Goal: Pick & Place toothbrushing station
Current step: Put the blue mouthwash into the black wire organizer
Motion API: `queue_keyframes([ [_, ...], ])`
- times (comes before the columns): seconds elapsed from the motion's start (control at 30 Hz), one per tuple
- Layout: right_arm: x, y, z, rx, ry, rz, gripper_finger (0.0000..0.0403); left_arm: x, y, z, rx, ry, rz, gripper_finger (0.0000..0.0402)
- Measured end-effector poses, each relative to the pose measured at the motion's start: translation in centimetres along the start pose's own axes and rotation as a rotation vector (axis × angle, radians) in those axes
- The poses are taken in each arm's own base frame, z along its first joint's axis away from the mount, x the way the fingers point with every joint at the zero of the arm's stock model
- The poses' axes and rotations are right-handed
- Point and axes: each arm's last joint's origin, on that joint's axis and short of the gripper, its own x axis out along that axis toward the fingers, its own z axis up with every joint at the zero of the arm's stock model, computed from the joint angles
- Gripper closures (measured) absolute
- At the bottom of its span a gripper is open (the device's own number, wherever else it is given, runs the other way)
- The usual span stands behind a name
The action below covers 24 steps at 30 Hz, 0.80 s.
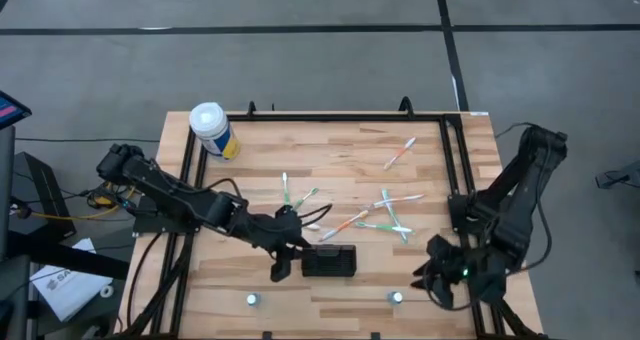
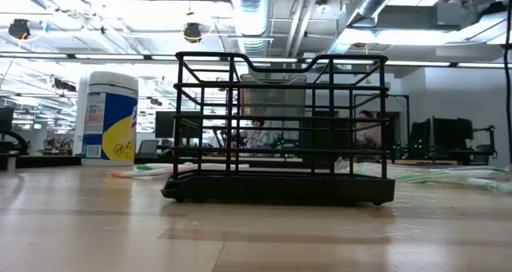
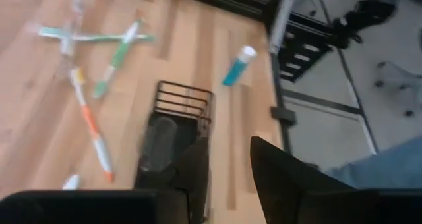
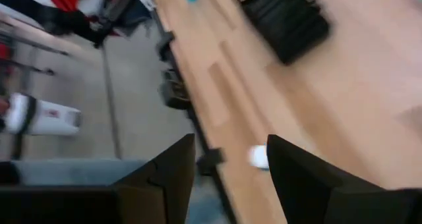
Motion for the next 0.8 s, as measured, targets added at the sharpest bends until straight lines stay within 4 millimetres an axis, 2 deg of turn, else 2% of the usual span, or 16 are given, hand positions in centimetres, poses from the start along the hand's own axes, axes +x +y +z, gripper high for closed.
queue_keyframes([
  [0.17,3.3,1.4,-0.9,0.053,-0.029,0.048,0.0198,0.8,-0.2,-0.5,-0.037,0.06,-0.047,0.0279],
  [0.27,5.3,1.6,-1.2,0.082,-0.048,0.047,0.0194,1.3,-0.2,-1.0,-0.045,0.085,-0.052,0.0264],
  [0.43,7.7,1.2,-2.0,0.173,-0.026,-0.002,0.0204,2.0,0.4,-3.0,-0.073,0.137,-0.017,0.0252],
  [0.63,7.7,0.4,-3.7,0.251,0.05,-0.081,0.0228,1.8,0.0,-3.3,-0.069,0.107,-0.031,0.0257],
  [0.8,6.9,0.5,-3.7,0.252,0.071,-0.072,0.0247,1.8,-0.7,-3.0,-0.052,0.06,-0.07,0.0258],
])
